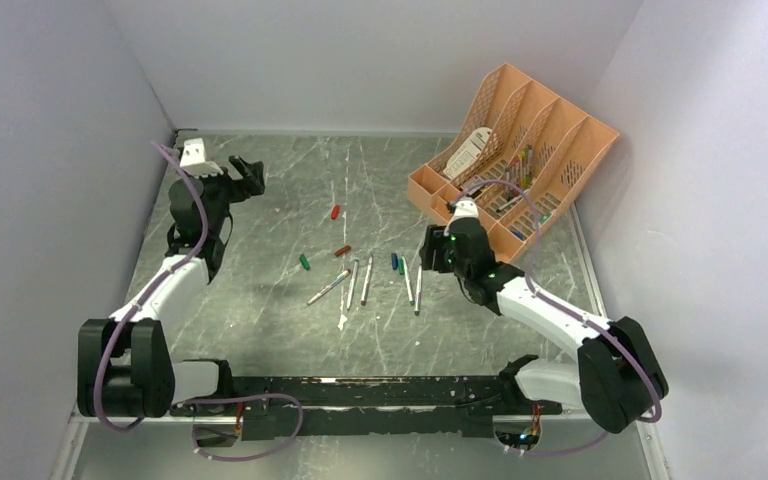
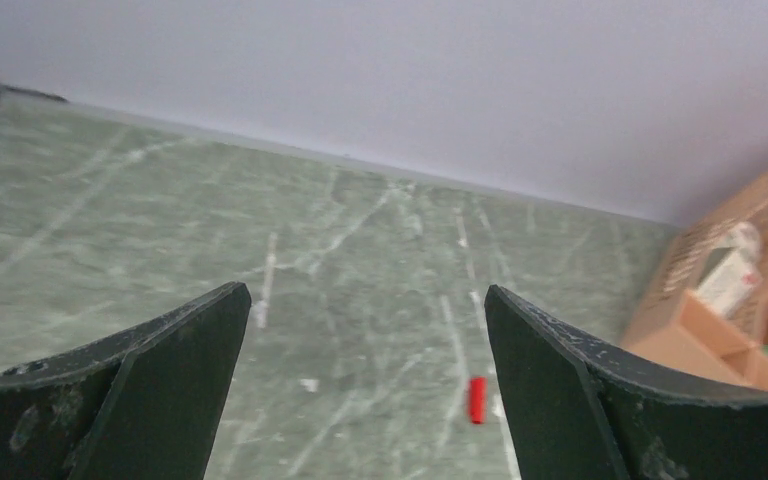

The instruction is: Insert the pens into the pen caps

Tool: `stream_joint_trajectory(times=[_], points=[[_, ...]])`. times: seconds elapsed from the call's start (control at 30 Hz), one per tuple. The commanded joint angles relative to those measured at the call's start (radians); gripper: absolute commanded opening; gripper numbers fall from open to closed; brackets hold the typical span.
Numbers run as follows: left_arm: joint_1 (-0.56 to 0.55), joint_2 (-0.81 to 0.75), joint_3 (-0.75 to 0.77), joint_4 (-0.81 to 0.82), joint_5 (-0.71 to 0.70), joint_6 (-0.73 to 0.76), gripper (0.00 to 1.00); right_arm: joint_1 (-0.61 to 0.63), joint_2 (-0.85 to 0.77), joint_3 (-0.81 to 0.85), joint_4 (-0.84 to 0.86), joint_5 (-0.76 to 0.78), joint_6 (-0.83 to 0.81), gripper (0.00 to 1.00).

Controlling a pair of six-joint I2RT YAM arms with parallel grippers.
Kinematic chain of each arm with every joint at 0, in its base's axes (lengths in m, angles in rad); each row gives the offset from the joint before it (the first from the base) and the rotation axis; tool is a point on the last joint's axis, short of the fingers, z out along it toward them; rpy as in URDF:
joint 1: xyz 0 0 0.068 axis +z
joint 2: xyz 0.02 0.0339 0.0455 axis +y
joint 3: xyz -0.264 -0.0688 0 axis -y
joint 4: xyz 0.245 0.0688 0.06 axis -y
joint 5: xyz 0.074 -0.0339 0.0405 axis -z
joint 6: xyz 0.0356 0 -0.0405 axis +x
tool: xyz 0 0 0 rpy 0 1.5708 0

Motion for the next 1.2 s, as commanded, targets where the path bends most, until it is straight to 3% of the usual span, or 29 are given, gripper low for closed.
stream_joint_trajectory(times=[0.0,0.1,0.3,0.37,0.43,0.63,0.83,1.0,1.17], points=[[0.014,0.065,0.056,-0.177,0.132,-0.231,1.0,0.08,0.041,0.048,-0.158,0.137,0.023,0.6],[0.019,0.08,0.047,-0.153,0.232,-0.207,1.0,0.115,0.087,0.067,-0.189,0.166,0.049,0.62],[0.019,-0.006,0.011,-0.128,0.153,-0.244,1.0,0.142,0.177,0.089,-0.212,0.163,0.097,0.62],[0.02,-0.03,0.005,-0.109,0.191,-0.23,0.99,0.146,0.203,0.092,-0.216,0.162,0.114,0.6],[0.019,-0.058,-0.014,-0.082,0.21,-0.244,1.0,0.147,0.226,0.094,-0.217,0.159,0.127,0.51],[0.013,-0.042,0.076,-0.32,0.105,-0.22,0.99,0.164,0.274,0.108,-0.22,0.167,0.133,0.49],[-0.005,-0.102,0.037,-0.298,0.061,-0.233,0.99,0.176,0.3,0.117,-0.229,0.177,0.146,0.49],[-0.058,-0.126,0.053,-0.327,0.041,-0.185,0.91,0.178,0.326,0.124,-0.248,0.176,0.177,0.39],[-0.141,-0.136,0.104,-0.395,0.034,-0.174,0.75,0.178,0.317,0.128,-0.25,0.169,0.202,0.11]])
